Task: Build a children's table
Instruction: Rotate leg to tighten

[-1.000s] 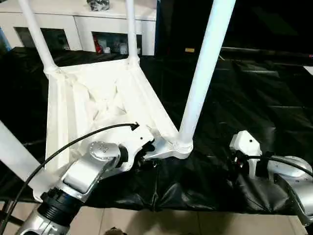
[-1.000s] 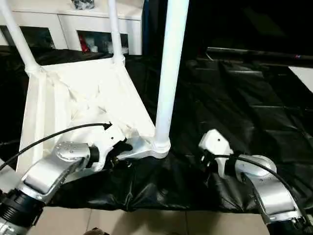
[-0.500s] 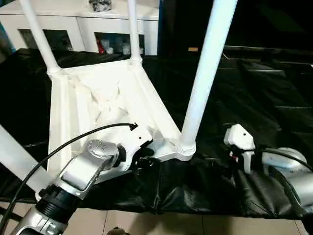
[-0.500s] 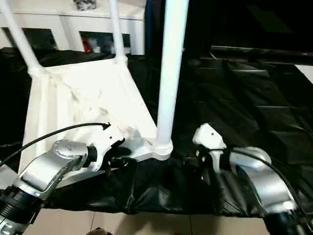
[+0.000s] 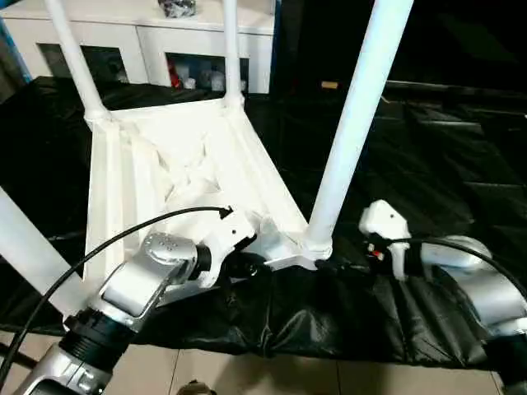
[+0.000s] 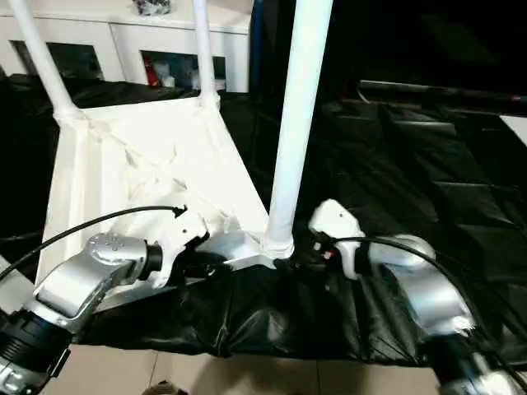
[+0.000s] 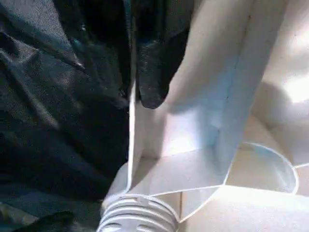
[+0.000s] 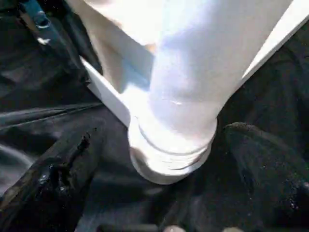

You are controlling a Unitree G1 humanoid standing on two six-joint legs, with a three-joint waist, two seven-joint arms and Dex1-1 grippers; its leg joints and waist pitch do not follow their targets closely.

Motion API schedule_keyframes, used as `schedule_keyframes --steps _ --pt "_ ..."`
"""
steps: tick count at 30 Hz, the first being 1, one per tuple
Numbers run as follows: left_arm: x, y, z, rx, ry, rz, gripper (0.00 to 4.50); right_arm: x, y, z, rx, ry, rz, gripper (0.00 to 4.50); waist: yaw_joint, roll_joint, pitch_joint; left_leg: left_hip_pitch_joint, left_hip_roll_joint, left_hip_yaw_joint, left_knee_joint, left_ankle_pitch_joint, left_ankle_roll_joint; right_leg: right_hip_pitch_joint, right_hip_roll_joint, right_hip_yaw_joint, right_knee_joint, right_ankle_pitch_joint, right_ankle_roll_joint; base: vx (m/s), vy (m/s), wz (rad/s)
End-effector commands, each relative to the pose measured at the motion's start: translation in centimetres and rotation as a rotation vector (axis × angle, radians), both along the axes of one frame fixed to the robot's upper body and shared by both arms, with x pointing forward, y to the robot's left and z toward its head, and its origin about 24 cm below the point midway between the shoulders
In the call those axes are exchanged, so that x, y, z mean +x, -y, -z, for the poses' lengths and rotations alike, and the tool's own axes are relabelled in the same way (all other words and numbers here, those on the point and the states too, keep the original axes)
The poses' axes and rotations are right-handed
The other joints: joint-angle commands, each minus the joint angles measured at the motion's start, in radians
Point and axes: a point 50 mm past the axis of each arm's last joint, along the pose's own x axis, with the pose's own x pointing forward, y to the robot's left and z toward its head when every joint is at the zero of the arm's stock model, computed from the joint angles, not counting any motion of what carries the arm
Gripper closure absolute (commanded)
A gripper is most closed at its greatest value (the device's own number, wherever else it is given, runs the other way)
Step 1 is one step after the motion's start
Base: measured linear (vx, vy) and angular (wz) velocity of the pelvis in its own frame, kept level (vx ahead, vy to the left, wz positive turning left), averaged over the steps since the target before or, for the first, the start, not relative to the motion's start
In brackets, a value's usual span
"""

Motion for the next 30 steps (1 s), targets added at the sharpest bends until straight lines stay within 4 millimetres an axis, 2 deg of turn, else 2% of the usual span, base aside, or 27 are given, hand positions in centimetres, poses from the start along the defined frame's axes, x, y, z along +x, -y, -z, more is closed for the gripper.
schedule_keyframes --steps 1,2,4,5,12,14,15,17,18,19,22,23,26,27,28,29,30 --pt "0.1 -0.3 0.5 0.041 -0.004 0.016 4.43 0.4 0.0 0.0 -0.014 0.016 0.002 0.00 0.003 -0.011 -0.061 0.004 0.007 0.006 -0.066 -0.214 0.028 0.044 -0.045 0.027 -0.077 -0.277 -0.160 0.000 0.000 0.00" --pt "0.1 -0.4 0.6 0.050 -0.007 0.031 4.43 0.6 -0.1 0.0 -0.013 0.017 0.004 0.00 0.003 -0.020 -0.061 0.005 0.008 0.008 -0.066 -0.215 0.027 0.045 -0.044 0.028 -0.078 -0.278 -0.158 0.000 0.000 0.00" --pt "0.1 -0.7 0.7 0.064 -0.005 0.051 4.48 0.9 -0.6 0.0 -0.009 0.017 0.003 0.00 0.003 -0.016 -0.061 0.006 0.006 0.008 -0.067 -0.222 0.026 0.043 -0.045 0.028 -0.079 -0.298 -0.154 0.000 0.000 0.00" --pt "0.3 -1.0 0.7 0.066 0.013 0.062 4.48 1.1 -0.9 0.1 -0.003 0.018 0.000 0.00 0.003 -0.021 -0.060 0.005 0.006 0.008 -0.068 -0.225 0.024 0.043 -0.045 0.028 -0.082 -0.311 -0.146 0.000 0.000 0.00" --pt "1.1 -1.4 0.0 0.020 0.085 0.107 4.48 1.4 -1.4 0.5 -0.003 0.024 -0.013 0.00 0.005 -0.022 -0.059 0.007 0.008 0.005 -0.072 -0.255 0.010 0.042 -0.048 0.028 -0.083 -0.354 -0.131 0.000 0.000 0.00" --pt "1.2 -1.7 -0.4 -0.008 0.112 0.165 4.48 1.4 -1.7 0.9 -0.018 0.020 -0.036 0.00 0.005 -0.011 -0.060 0.007 0.007 0.004 -0.073 -0.265 0.004 0.040 -0.048 0.028 -0.085 -0.363 -0.130 0.000 0.000 0.00" --pt "1.3 -2.0 -0.4 -0.014 0.110 0.184 4.48 1.4 -1.9 1.1 -0.025 0.016 -0.046 0.00 0.005 -0.013 -0.060 0.008 0.006 0.004 -0.072 -0.268 0.004 0.038 -0.048 0.027 -0.088 -0.366 -0.129 0.000 0.000 0.00" --pt "1.3 -2.1 -0.4 -0.017 0.105 0.194 4.48 1.4 -2.0 1.3 -0.030 0.013 -0.053 0.00 0.004 -0.011 -0.061 0.011 0.008 0.004 -0.073 -0.279 -0.002 0.038 -0.048 0.029 -0.083 -0.341 -0.143 0.000 0.000 0.00" --pt "1.4 -2.3 -0.3 -0.021 0.096 0.197 4.48 1.6 -2.3 1.4 -0.034 0.021 -0.051 0.00 0.004 -0.006 -0.061 0.012 0.009 0.004 -0.074 -0.282 -0.004 0.038 -0.047 0.029 -0.082 -0.332 -0.148 0.000 0.000 0.00" --pt "1.4 -2.4 -0.2 -0.021 0.084 0.196 4.48 1.9 -2.7 1.5 -0.032 0.028 -0.042 0.00 0.002 -0.010 -0.063 0.012 0.009 0.004 -0.073 -0.282 -0.006 0.039 -0.048 0.029 -0.078 -0.310 -0.162 0.000 0.000 0.00" --pt "1.5 -2.5 -0.2 -0.020 0.076 0.193 4.48 2.2 -3.0 1.6 -0.026 0.032 -0.034 0.00 0.001 -0.007 -0.062 0.012 0.010 0.004 -0.075 -0.284 -0.009 0.039 -0.047 0.029 -0.076 -0.306 -0.171 0.000 0.000 0.00" --pt "1.6 -2.5 -0.1 -0.023 0.072 0.191 4.50 2.4 -3.3 1.6 -0.013 0.031 -0.031 0.30 0.002 -0.011 -0.062 0.013 0.011 0.005 -0.074 -0.285 -0.009 0.039 -0.047 0.029 -0.077 -0.304 -0.172 0.000 0.000 0.00" --pt "1.7 -2.7 0.0 -0.042 0.060 0.180 4.50 3.0 -4.3 1.8 0.022 0.024 -0.037 0.43 0.000 -0.013 -0.060 0.012 0.010 0.004 -0.075 -0.296 -0.009 0.038 -0.051 0.029 -0.079 -0.341 -0.165 0.000 0.000 0.00" --pt "1.7 -2.7 0.1 -0.049 0.055 0.178 4.50 3.0 -4.5 1.9 0.031 0.019 -0.043 0.57 -0.001 -0.025 -0.059 0.008 0.008 0.003 -0.076 -0.292 -0.006 0.042 -0.052 0.028 -0.077 -0.360 -0.158 0.000 0.000 0.00" --pt "1.7 -2.8 0.1 -0.053 0.052 0.171 4.50 3.1 -4.8 2.0 0.031 0.011 -0.052 0.72 -0.001 -0.021 -0.059 0.007 0.008 0.002 -0.077 -0.290 -0.008 0.043 -0.054 0.028 -0.079 -0.371 -0.154 0.000 0.000 0.00" --pt "1.7 -2.8 0.1 -0.053 0.052 0.171 4.50 3.1 -4.8 2.0 0.031 0.011 -0.052 0.72 -0.002 -0.025 -0.058 0.007 0.009 0.003 -0.078 -0.291 -0.007 0.041 -0.054 0.028 -0.081 -0.382 -0.149 0.000 0.000 0.00" --pt "1.7 -2.9 0.1 -0.054 0.049 0.165 4.50 3.1 -4.9 2.2 0.029 0.005 -0.060 0.81 -0.002 -0.022 -0.058 0.011 0.010 0.002 -0.078 -0.297 -0.008 0.038 -0.054 0.029 -0.082 -0.393 -0.145 0.000 0.000 0.00"
